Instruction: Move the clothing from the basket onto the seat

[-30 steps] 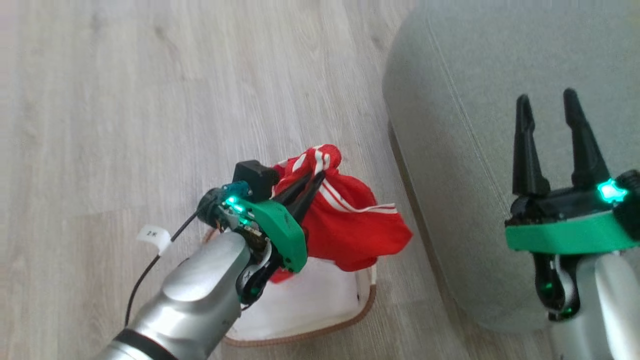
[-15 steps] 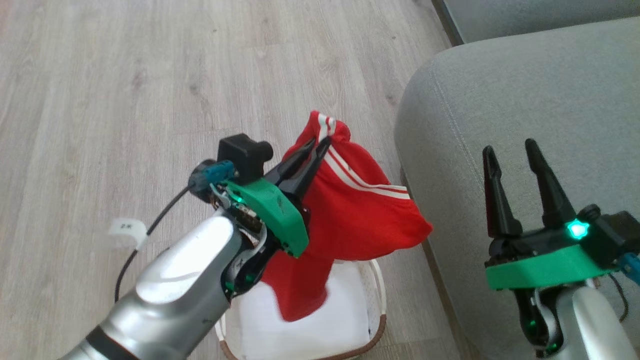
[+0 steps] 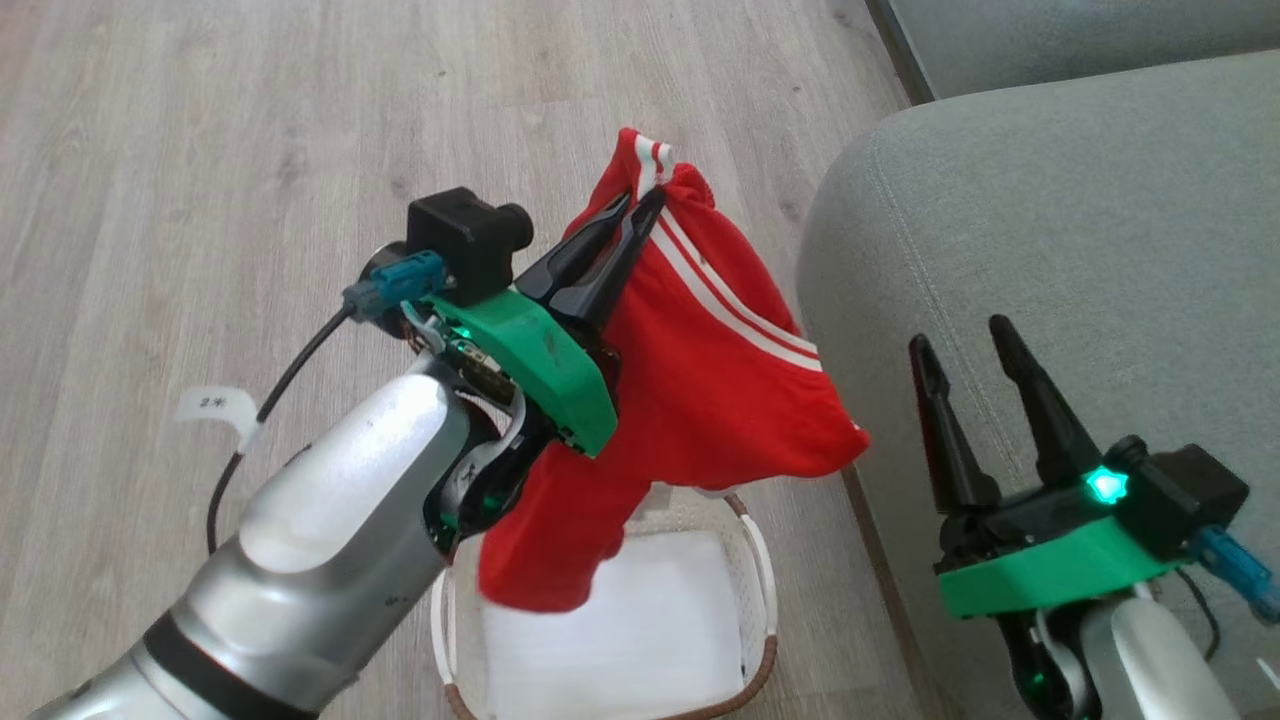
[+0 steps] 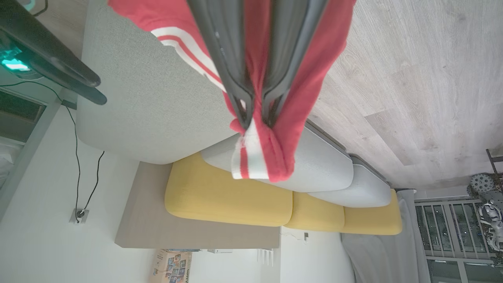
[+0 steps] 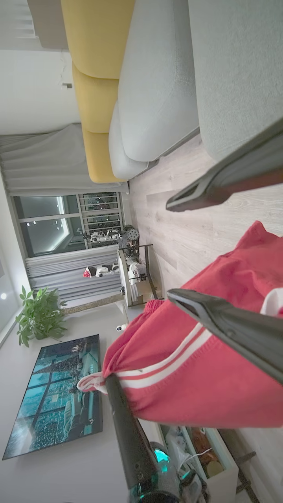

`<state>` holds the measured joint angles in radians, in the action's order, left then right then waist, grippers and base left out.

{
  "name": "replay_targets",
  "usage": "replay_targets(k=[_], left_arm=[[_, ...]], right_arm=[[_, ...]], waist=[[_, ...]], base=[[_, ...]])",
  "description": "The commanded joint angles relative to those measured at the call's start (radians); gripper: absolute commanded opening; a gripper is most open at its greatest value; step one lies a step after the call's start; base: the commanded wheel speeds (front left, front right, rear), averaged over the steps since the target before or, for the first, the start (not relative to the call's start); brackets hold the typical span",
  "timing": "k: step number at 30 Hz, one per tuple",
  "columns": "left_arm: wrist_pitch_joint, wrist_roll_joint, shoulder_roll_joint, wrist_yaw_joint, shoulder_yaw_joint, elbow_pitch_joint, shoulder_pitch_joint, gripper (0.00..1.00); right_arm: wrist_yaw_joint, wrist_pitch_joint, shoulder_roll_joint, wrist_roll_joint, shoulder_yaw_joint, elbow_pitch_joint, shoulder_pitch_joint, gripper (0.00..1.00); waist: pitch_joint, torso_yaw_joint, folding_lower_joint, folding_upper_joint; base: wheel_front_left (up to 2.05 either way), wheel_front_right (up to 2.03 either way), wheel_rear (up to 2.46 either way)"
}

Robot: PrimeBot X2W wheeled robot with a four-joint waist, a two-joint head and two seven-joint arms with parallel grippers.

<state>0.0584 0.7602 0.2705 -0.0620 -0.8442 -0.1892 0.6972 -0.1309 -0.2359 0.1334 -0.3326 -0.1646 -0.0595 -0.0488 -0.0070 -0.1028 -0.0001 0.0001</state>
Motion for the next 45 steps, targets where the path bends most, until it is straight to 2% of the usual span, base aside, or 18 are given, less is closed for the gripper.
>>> replay_targets(k=[1, 4, 10, 19, 31, 36, 42, 43, 44, 45], left_arm=[[0.001, 0.001, 0.025, -0.006, 0.055, 0.039, 0.082, 0.0], [-0.001, 0.001, 0.022, -0.009, 0.055, 0.042, 0.088, 0.0], [-0.001, 0.0, 0.015, -0.009, 0.052, 0.042, 0.102, 0.0], [-0.003, 0.004, 0.003, -0.005, 0.044, 0.043, 0.116, 0.0], [-0.009, 0.015, -0.034, 0.007, 0.018, 0.044, 0.124, 0.0], [-0.008, 0.021, -0.054, 0.014, 0.006, 0.038, 0.127, 0.0], [-0.007, 0.031, -0.062, 0.017, -0.003, 0.03, 0.115, 0.0], [-0.006, 0.032, -0.063, 0.018, -0.004, 0.028, 0.112, 0.0], [-0.005, 0.033, -0.062, 0.018, -0.005, 0.026, 0.109, 0.0], [-0.005, 0.035, -0.062, 0.018, -0.006, 0.025, 0.106, 0.0]], right_arm=[[0.0, 0.004, 0.014, -0.011, -0.027, -0.039, -0.016, 1.0], [0.0, 0.005, 0.014, -0.048, -0.059, -0.056, -0.016, 1.0], [0.0, 0.049, 0.071, -0.108, -0.152, -0.072, -0.028, 1.0], [0.0, 0.152, 0.124, -0.162, -0.276, 0.031, -0.115, 1.0], [0.0, 0.165, 0.087, -0.231, -0.429, 0.257, -0.314, 1.0], [0.0, 0.134, 0.07, -0.287, -0.524, 0.38, -0.406, 1.0], [0.0, 0.08, 0.06, -0.302, -0.559, 0.482, -0.457, 1.0], [0.0, 0.068, 0.058, -0.306, -0.562, 0.498, -0.464, 0.3], [0.0, 0.057, 0.056, -0.309, -0.566, 0.512, -0.469, 0.0], [0.0, 0.05, 0.054, -0.313, -0.571, 0.522, -0.472, 0.0]], waist=[[0.0, 0.0, 0.0001, -0.0001], [0.0, 0.001, 0.0001, -0.0001], [0.003, 0.001, 0.0001, -0.0001], [0.006, 0.02, 0.0001, -0.0001], [0.014, 0.071, 0.0001, -0.0001], [0.012, 0.095, 0.0001, -0.0001], [0.005, 0.11, 0.0001, -0.0001], [0.004, 0.112, 0.0001, -0.0001], [0.002, 0.114, 0.0001, -0.0001], [0.0, 0.115, 0.0001, -0.0001]], base=[[0.0, 0.0, 0.0], [0.0, 0.0, 0.0], [0.0, 0.0, 0.0], [0.0, 0.0, 0.0], [0.0, 0.0, 0.0], [0.0, 0.0, 0.0], [0.0, 0.0, 0.0], [0.0, 0.0, 0.0], [0.0, 0.0, 0.0], [0.0, 0.0, 0.0]])
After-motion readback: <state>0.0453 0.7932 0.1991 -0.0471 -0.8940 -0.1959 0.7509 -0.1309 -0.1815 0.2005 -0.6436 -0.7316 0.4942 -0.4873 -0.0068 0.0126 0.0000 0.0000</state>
